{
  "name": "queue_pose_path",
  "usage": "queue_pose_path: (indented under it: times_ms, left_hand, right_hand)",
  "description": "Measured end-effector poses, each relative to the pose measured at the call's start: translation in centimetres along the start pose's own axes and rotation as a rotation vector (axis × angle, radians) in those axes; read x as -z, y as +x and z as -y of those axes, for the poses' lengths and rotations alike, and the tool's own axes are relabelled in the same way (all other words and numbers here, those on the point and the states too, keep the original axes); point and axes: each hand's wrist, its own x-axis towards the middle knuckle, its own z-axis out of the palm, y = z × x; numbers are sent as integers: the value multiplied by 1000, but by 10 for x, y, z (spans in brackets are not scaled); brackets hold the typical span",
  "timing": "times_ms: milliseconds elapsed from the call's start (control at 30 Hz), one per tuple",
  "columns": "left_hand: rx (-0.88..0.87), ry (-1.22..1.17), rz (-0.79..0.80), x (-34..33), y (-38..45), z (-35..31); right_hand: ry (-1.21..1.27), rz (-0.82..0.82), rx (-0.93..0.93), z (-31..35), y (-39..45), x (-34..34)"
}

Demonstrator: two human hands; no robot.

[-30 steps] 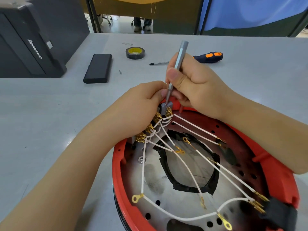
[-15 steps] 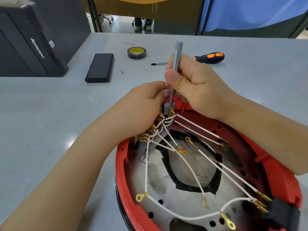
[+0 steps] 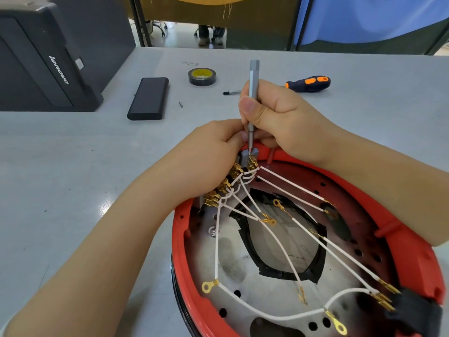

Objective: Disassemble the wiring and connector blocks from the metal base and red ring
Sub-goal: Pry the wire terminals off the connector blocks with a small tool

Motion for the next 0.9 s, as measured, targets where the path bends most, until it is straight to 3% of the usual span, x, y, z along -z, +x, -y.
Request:
queue_pose_path:
  times_ms: [200, 533, 900]
  left_hand:
    - [13, -27, 18, 0, 0, 0]
    - [-24, 18, -5, -2, 0, 3]
    - [-17, 33, 0, -2, -1, 1]
  right_hand:
    - [70, 20, -37, 3, 1, 1]
    - [-64, -74, 49, -1, -6, 3]
    - [-99, -59, 10, -1, -4, 2]
